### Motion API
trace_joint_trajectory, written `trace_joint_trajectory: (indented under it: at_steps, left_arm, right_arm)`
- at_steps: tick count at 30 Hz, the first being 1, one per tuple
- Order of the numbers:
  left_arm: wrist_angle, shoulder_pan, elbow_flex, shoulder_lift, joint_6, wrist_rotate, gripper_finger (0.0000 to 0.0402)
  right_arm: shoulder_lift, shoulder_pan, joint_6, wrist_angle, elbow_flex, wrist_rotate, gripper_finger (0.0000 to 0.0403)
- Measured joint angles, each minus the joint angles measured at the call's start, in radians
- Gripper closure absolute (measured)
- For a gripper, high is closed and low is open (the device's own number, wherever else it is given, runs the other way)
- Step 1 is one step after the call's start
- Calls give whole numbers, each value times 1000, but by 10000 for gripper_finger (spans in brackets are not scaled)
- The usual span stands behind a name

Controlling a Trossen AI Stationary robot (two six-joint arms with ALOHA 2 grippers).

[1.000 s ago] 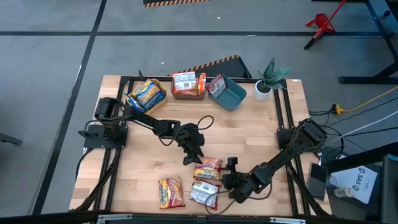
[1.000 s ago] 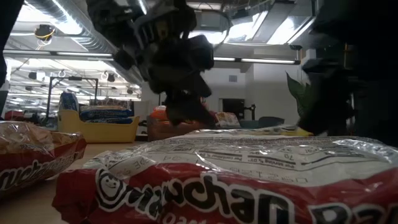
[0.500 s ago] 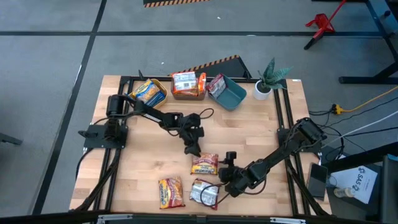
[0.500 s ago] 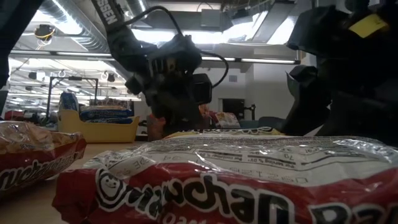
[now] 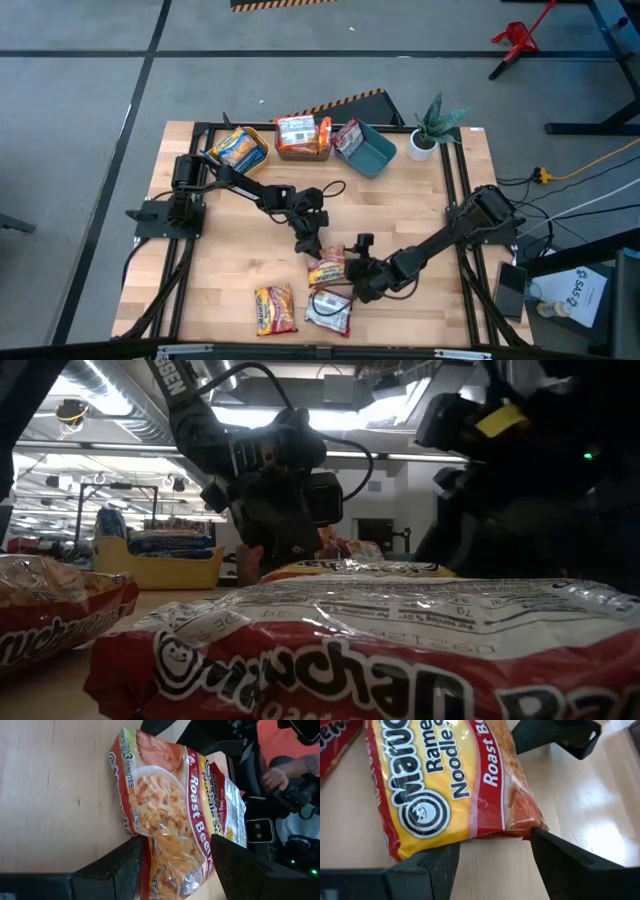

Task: Sort Maruchan noodles
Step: Put the red noodle pack into the blue bin

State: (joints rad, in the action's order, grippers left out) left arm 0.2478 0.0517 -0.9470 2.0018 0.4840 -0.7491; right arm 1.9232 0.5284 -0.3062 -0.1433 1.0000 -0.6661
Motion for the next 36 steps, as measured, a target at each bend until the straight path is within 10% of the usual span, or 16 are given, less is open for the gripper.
trace_joint_trajectory:
  at_steps: [13, 28, 36]
  left_arm:
    - [6, 16, -2, -4, 75, -51, 188]
    - [-7, 99, 0, -33, 141, 115, 190]
    - [-10, 143, 2, -48, 105, 163, 190]
  right_arm:
    - [-7, -48, 89, 34, -2, 35, 171]
    - [-204, -6, 71, -53, 3, -55, 171]
    - [-191, 8, 26, 110, 3, 182, 171]
